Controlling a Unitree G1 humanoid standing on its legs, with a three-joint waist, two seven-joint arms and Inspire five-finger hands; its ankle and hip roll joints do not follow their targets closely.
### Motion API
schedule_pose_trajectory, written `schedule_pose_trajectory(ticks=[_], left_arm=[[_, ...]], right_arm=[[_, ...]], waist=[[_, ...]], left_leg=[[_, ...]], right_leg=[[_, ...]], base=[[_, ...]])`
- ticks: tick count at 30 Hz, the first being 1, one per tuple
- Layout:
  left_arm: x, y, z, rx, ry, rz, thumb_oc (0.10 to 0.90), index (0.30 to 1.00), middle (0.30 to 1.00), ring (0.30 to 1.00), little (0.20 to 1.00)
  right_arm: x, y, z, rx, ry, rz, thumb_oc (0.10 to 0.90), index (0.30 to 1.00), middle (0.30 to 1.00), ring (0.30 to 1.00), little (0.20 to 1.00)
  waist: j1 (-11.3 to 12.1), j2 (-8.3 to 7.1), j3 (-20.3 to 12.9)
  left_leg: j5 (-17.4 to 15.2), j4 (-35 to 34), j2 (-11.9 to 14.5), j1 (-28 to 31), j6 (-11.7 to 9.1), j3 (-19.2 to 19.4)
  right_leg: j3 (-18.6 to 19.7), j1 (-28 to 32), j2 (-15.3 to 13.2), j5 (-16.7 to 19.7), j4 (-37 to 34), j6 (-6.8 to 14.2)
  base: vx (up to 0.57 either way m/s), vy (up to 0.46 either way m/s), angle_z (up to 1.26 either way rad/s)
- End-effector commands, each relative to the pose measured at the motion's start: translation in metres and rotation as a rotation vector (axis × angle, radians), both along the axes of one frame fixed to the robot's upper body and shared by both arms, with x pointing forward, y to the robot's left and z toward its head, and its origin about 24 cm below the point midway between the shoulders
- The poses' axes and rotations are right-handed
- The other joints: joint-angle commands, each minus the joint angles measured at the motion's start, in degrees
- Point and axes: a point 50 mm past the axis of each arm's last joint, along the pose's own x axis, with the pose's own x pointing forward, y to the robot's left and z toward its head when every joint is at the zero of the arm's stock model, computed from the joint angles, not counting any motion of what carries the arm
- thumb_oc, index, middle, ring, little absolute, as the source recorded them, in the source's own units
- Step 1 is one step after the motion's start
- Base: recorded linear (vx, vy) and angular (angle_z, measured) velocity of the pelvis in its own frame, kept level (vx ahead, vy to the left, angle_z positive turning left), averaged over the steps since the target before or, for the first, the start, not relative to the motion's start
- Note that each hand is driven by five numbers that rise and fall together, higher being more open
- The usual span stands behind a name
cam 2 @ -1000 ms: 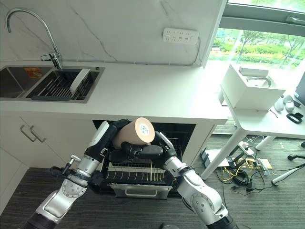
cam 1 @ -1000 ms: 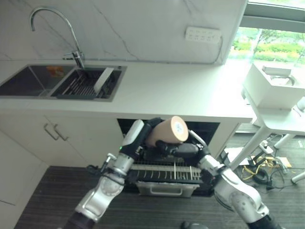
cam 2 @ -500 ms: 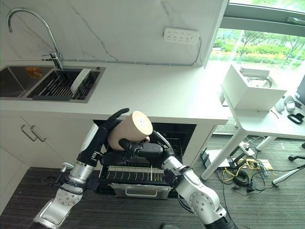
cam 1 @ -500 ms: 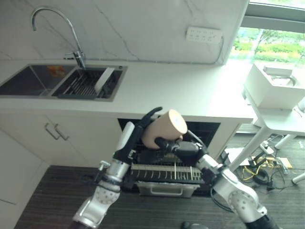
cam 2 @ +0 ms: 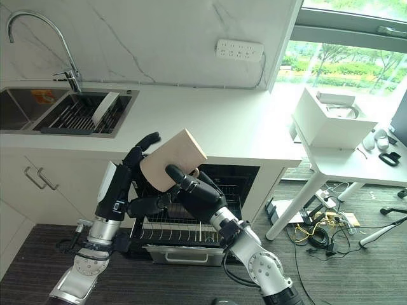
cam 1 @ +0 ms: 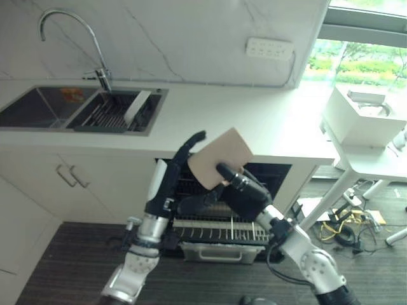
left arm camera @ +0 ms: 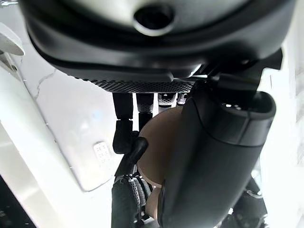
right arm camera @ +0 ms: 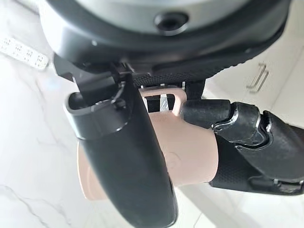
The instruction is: Place the dishes in the dishwasher.
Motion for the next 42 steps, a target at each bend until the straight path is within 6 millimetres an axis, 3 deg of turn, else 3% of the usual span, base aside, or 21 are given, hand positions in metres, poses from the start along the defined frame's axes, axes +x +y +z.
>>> schedule_pose_trajectory(ticks=[1, 21, 27, 38, 42], left_arm=[[0.006, 0.081, 0.038, -0.32, -0.189, 0.342, 0.8, 0.9, 0.9, 0.9, 0.9], [-0.004, 0.118, 0.014, -0.338, -0.034, 0.498, 0.8, 0.9, 0.9, 0.9, 0.9], [0.02, 0.078, 0.004, 0.023, 0.351, 0.115, 0.8, 0.9, 0.9, 0.9, 0.9], [0.039, 0.065, -0.02, 0.359, 0.673, 0.028, 0.8, 0.9, 0.9, 0.9, 0.9], [0.047, 0.061, -0.018, 0.405, 0.709, 0.017, 0.8, 0.9, 0.9, 0.9, 0.9]], right_arm=[[0.02, -0.088, 0.034, 0.202, -0.157, -0.441, 0.4, 0.3, 0.3, 0.3, 0.3], [0.016, -0.121, 0.035, 0.065, -0.241, -0.628, 0.4, 0.3, 0.3, 0.3, 0.3], [0.014, -0.126, 0.027, -0.316, -0.299, -0.613, 0.4, 0.3, 0.3, 0.3, 0.3], [0.014, -0.123, 0.033, -0.455, -0.358, -0.545, 0.4, 0.3, 0.3, 0.3, 0.3], [0.014, -0.121, 0.035, -0.502, -0.367, -0.497, 0.4, 0.3, 0.3, 0.3, 0.3]], waist=[[0.84, -0.3, -2.2], [0.66, 0.07, -1.96], [-0.25, 1.12, -0.95], [-2.75, 2.77, 0.25], [-3.85, 3.21, 1.29]], left_leg=[[-2.23, 0.52, 2.7, 0.69, -0.66, 1.18], [-2.05, 0.52, 2.66, 0.87, -0.74, 1.02], [-1.69, 0.52, 2.61, 0.72, -0.58, 1.14], [-1.31, 0.52, 3.29, 0.99, -0.57, 2.63], [-0.99, 0.52, 3.68, 0.98, -0.72, 3.28]], right_leg=[[1.65, 4.58, -1.93, -3.48, -2.57, 5.12], [1.89, 4.81, -1.8, -3.69, -2.57, 4.91], [2.14, 4.52, -1.66, -3.3, -2.57, 5.31], [3.21, 3.89, -1.17, -2.89, -2.57, 5.96], [3.94, 3.45, -0.99, -2.61, -2.57, 6.05]], base=[[0.0, 0.0, 0.0], [0.0, 0.0, 0.0], [-0.04, 0.018, 0.01], [-0.01, 0.004, -0.03], [0.02, 0.007, -0.01]])
